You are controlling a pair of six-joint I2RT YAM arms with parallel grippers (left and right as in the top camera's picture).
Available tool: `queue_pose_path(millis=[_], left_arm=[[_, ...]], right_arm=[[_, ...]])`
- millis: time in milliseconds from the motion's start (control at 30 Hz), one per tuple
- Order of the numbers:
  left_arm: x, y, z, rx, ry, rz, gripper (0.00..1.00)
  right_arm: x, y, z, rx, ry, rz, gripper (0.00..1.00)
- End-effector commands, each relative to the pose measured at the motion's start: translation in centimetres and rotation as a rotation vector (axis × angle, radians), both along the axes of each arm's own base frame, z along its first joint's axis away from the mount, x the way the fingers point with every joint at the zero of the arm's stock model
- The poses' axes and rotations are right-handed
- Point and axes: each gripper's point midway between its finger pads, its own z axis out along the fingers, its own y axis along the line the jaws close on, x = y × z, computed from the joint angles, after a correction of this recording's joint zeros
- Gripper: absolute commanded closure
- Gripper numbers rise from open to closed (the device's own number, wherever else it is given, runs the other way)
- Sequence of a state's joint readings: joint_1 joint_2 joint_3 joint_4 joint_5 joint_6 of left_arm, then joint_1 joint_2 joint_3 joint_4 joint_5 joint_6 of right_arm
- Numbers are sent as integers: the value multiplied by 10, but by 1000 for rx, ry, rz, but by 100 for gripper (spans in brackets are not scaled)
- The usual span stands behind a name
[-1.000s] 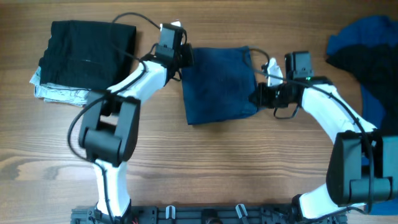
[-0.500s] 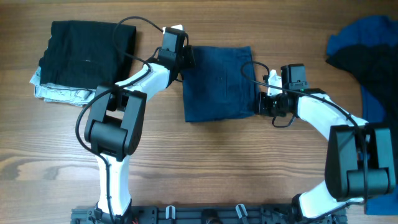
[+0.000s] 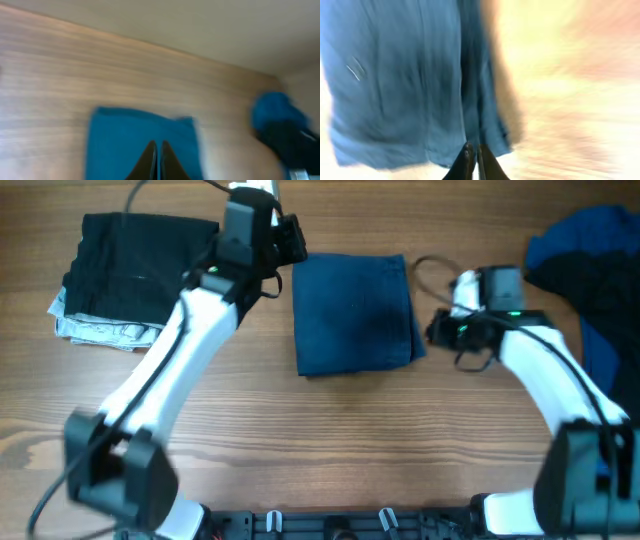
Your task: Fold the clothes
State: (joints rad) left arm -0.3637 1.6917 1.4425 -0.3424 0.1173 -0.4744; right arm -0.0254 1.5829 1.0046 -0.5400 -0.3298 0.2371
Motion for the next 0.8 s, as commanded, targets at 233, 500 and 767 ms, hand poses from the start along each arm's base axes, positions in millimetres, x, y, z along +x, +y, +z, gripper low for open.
queue_pose_path(millis=[233,500,767], left_arm=[[-72,-122,-105,-58,339,-268,89],[-107,-142,-176,71,492,-282,96],[-115,-109,-219,217,596,-198,91]], right_arm=[[-8,-131,33,-135,-52,-384,0],[-7,-131,34,-135,-53,-384,0],[-7,-131,34,-135,-55,-384,0]])
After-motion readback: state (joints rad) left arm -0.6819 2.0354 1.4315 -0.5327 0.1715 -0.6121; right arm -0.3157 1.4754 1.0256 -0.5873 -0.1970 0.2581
